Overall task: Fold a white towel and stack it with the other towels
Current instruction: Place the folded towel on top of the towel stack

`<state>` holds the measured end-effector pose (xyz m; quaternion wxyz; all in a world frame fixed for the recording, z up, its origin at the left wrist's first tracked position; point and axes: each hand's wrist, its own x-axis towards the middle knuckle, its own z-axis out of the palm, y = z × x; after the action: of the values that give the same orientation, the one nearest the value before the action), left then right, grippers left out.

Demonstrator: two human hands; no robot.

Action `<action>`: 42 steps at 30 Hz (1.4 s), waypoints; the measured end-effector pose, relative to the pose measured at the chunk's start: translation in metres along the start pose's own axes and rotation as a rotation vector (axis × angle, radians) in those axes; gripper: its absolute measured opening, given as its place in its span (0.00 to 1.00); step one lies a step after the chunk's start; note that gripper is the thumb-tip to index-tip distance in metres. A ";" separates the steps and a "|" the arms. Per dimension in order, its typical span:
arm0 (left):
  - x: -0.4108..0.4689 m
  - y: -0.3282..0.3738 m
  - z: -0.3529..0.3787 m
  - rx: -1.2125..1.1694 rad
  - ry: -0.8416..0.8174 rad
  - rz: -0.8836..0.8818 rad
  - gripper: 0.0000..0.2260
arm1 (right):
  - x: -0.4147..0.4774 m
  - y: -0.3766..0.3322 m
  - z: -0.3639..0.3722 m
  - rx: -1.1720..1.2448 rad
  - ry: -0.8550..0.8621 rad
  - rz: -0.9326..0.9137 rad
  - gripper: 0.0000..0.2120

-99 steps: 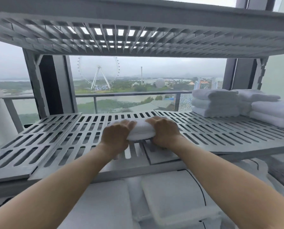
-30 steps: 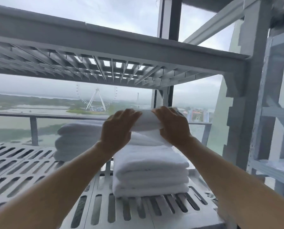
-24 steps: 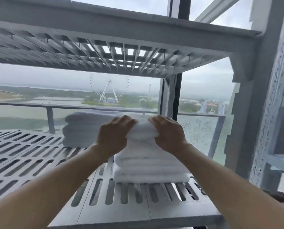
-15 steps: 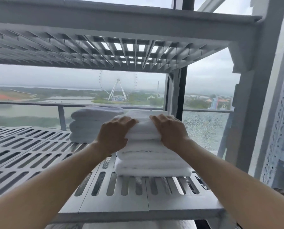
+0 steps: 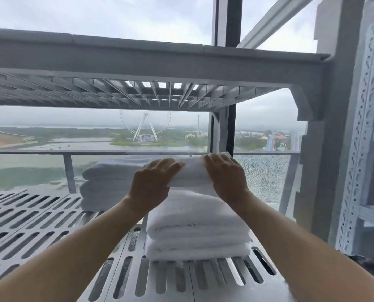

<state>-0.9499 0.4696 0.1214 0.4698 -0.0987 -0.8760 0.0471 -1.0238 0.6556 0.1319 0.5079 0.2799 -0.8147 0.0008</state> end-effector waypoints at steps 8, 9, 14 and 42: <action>-0.012 -0.003 0.032 -0.053 -0.193 0.110 0.27 | -0.023 0.002 0.014 0.083 -0.394 0.003 0.22; -0.017 -0.006 0.034 -0.069 -0.241 0.110 0.25 | -0.030 0.000 0.018 0.108 -0.434 0.010 0.21; -0.020 -0.016 0.031 -0.128 -0.320 0.130 0.27 | -0.033 -0.004 0.021 0.183 -0.417 -0.015 0.31; 0.037 -0.019 0.061 -0.331 -0.816 -0.222 0.19 | 0.014 0.007 0.071 0.495 -0.876 0.188 0.23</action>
<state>-1.0229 0.4600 0.1209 0.0663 -0.0513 -0.9905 -0.1094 -1.0906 0.6352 0.1111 0.0349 0.2914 -0.9481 0.1222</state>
